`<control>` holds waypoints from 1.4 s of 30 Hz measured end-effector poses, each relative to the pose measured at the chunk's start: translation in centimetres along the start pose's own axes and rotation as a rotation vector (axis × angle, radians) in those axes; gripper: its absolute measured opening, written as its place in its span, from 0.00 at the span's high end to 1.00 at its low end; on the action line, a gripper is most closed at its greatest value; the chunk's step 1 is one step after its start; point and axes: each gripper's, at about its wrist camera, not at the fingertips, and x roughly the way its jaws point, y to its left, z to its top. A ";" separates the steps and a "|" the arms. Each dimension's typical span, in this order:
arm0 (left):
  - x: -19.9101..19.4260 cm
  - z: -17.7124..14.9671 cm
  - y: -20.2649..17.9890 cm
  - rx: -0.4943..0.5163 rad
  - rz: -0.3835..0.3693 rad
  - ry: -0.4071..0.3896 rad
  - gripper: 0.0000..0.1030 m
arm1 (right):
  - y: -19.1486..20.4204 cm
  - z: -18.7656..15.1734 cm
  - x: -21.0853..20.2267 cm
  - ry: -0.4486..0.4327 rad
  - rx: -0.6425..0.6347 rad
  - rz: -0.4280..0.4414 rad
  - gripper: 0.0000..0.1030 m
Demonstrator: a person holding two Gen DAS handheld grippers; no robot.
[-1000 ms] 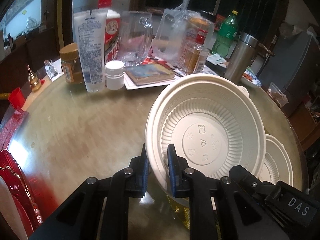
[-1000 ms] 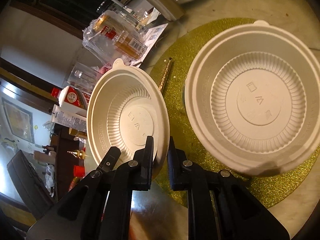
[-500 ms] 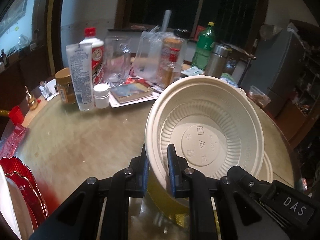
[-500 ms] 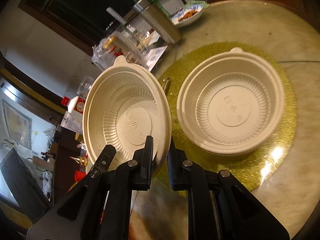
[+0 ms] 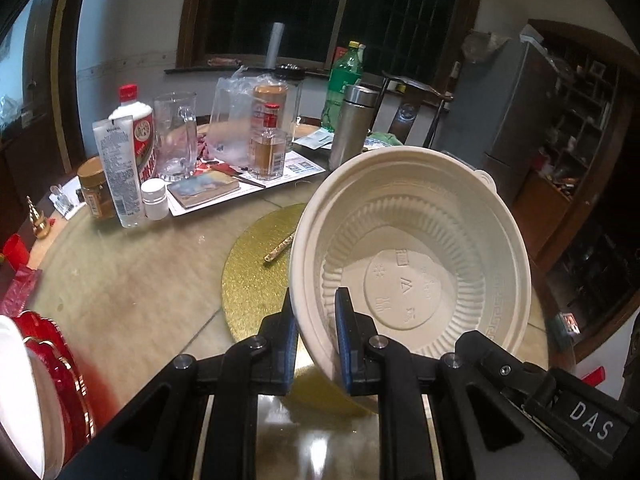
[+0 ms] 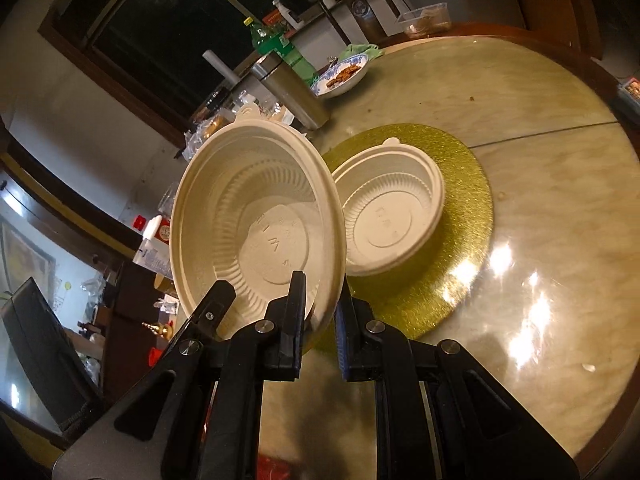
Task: Organize plates and bowls
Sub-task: 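Lift and carry the beige bowl with both tools over the red plate stack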
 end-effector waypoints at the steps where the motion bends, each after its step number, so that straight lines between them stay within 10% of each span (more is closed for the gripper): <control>1: -0.5 -0.2 -0.1 0.006 0.005 -0.002 0.85 | 0.0 -0.1 -0.3 0.000 0.001 0.006 0.87; 42: -9.4 -3.8 15.4 -0.180 0.295 -0.074 0.84 | 12.5 -10.7 4.9 0.266 -0.247 0.225 0.87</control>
